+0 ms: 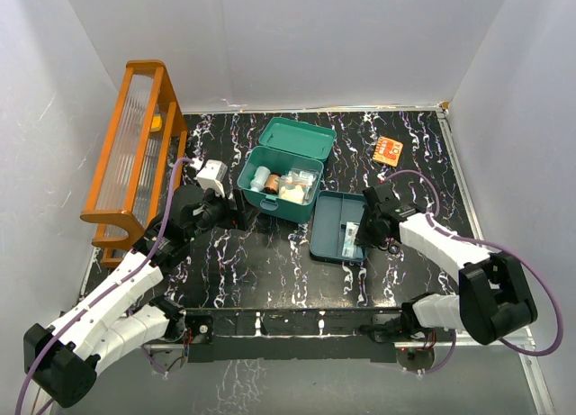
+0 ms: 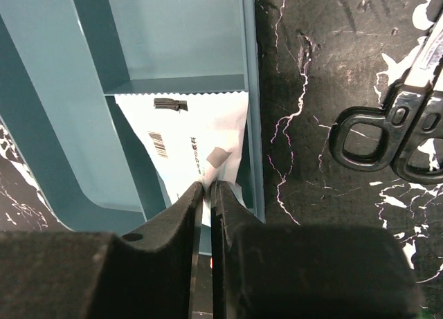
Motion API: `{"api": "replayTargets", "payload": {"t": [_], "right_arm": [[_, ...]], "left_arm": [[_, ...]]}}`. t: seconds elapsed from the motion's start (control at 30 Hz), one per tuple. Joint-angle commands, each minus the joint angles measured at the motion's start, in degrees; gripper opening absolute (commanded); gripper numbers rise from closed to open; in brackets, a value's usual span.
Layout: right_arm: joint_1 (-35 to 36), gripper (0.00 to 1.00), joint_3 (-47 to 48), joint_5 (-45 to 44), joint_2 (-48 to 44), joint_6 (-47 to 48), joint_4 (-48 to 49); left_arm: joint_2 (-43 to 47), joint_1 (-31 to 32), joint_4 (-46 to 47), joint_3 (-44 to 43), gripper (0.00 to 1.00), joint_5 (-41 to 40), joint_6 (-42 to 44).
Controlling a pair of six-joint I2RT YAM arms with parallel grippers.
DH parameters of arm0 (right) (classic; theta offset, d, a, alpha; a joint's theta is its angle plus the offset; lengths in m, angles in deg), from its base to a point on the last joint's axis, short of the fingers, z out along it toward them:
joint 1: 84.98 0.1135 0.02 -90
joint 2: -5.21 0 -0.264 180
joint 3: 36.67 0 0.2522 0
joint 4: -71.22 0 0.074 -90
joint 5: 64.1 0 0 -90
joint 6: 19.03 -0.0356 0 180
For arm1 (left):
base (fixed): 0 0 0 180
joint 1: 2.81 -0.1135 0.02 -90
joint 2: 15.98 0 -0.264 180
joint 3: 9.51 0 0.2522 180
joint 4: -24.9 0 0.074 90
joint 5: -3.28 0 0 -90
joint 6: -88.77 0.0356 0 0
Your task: Organize the medicine kit
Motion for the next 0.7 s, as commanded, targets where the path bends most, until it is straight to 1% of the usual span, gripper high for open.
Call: {"api": "replayTargets", "payload": {"t": [0.0,0.17,0.37,0.5,0.67], "right_arm": [[0.39,0.09,0.69,-0.85,1.62,1.01,4.39],[0.57,0.12,1.54,-0.42,4.1,1.42,4.19],[0.69,0.2,4.49,-2.83,2.07,1.48,0.66],[0.7,0.22,5.98,-4.09,1.03,1.97,0.91],[0.8,0.2,6.63,-5.29,4.51,3.43,2.76]], "left_arm": [[0.17,0.12,1.54,0.59,0.77,0.62,-0.21],[0.01,0.1,1.64,0.7,0.77,0.54,-0.21],[0.01,0.13,1.41,0.62,0.77,0.32,-0.21],[-0.24,0.1,1.88,0.74,0.77,0.34,-0.22],[-0.66,0.1,1.49,0.46,0.77,0.32,-0.13]]}}
